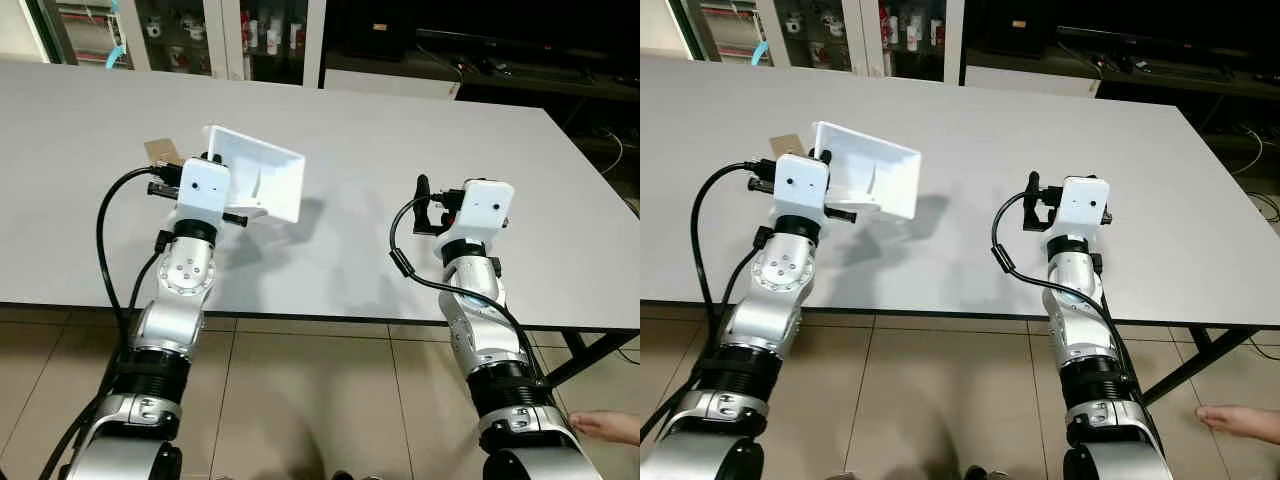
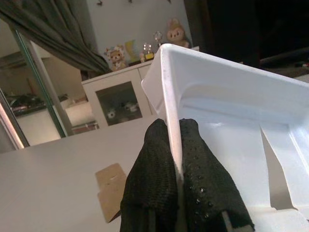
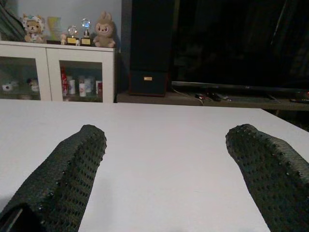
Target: Picking trash to rubbish bin
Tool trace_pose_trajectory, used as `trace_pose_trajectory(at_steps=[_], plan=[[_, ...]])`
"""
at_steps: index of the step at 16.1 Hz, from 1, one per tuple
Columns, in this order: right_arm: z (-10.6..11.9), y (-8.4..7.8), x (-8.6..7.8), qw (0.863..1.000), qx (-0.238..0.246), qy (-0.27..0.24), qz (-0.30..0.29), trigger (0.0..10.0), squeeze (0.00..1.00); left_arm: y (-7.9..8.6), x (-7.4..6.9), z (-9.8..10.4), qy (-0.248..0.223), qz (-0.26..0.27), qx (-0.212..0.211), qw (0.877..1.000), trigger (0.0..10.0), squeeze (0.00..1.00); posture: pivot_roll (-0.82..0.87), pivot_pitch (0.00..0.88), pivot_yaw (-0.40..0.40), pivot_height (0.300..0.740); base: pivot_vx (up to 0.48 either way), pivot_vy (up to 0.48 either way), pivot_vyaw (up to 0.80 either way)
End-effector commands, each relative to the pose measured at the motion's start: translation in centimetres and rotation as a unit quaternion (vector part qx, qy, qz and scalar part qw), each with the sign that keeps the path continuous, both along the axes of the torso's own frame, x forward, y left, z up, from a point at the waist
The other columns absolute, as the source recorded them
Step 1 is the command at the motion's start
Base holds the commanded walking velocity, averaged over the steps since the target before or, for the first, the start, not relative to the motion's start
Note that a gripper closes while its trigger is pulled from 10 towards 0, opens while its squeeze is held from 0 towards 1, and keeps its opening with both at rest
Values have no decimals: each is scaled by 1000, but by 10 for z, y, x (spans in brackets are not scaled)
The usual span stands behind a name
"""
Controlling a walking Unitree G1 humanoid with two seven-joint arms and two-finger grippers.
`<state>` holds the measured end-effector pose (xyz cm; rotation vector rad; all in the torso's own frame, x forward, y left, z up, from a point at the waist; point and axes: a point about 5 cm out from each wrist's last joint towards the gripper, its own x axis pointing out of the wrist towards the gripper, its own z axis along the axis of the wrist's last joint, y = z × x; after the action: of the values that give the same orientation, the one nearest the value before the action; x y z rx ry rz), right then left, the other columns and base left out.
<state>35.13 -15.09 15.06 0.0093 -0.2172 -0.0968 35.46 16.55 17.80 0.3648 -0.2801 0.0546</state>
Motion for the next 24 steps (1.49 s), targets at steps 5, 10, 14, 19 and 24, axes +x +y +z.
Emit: trace_pose_trajectory(at_steps=[5,10,14,19,24], plan=[[-1,-4,1,1000,0,-4,-7,10000,0,-14,-1,-6,0,-13,-1,1000,10000,0,22,0,-88,740,0,0,0],[-5,-1,0,1000,2,2,-2,10000,0,-18,-3,-9,0,-18,-1,1000,10000,0,24,0,-86,740,0,0,0],[-5,0,1,1000,3,2,1,10000,0,-20,-3,-10,3,-21,-7,1000,10000,0,24,0,-87,740,-195,0,0],[-3,0,3,1000,0,1,2,10000,0,-19,-1,-10,3,-20,-8,1000,10000,0,15,0,-84,740,-291,0,0],[-4,-2,2,1000,3,3,-1,10000,0,-20,-3,-12,6,-16,-11,1000,10000,0,17,0,-86,740,-290,0,0]])
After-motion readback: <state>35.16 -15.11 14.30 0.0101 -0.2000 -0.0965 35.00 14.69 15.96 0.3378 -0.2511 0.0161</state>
